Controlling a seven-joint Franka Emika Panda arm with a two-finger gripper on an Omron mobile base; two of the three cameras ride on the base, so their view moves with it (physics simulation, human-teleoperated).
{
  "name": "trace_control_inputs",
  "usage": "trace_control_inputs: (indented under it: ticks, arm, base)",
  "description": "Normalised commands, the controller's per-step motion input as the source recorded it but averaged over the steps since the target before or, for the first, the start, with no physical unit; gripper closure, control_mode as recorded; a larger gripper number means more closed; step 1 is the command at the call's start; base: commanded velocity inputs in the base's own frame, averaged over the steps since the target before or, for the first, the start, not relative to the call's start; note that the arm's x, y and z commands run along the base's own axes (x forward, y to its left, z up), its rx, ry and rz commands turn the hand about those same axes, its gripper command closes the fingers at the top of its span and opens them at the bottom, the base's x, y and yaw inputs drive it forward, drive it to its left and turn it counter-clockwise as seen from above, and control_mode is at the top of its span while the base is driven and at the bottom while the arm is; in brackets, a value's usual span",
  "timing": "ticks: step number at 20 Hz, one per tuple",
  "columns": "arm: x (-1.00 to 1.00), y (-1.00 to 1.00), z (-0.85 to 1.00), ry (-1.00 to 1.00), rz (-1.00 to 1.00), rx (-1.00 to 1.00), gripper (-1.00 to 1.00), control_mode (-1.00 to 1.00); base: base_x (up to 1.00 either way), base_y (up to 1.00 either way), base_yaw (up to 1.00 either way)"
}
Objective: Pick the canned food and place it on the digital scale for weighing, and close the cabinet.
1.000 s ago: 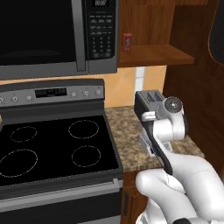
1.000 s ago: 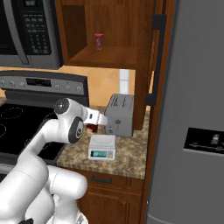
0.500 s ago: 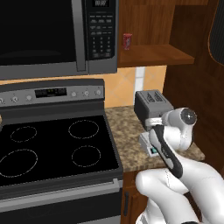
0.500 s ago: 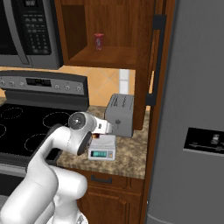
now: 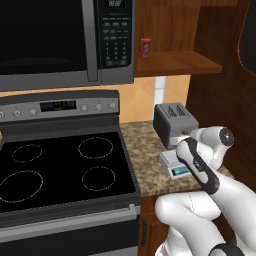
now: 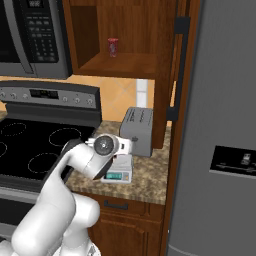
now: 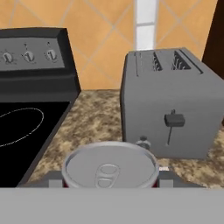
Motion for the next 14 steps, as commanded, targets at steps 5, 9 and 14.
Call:
trace_control_inputs:
  ticks: [5,9,14]
  arm:
    - [0.0,0.0,-0.3,-0.16,0.07,0.0,1.0,-1.0]
    - [0.0,0.1,-0.46,-0.12,0.06,-0.03,1.0,-1.0]
    - [0.0,0.27,-0.46,-0.04,0.06,-0.06,1.0,-1.0]
  base:
    - [0.0,0.0,0.0]
    - [0.0,0.0,0.0]
    - [0.0,0.0,0.0]
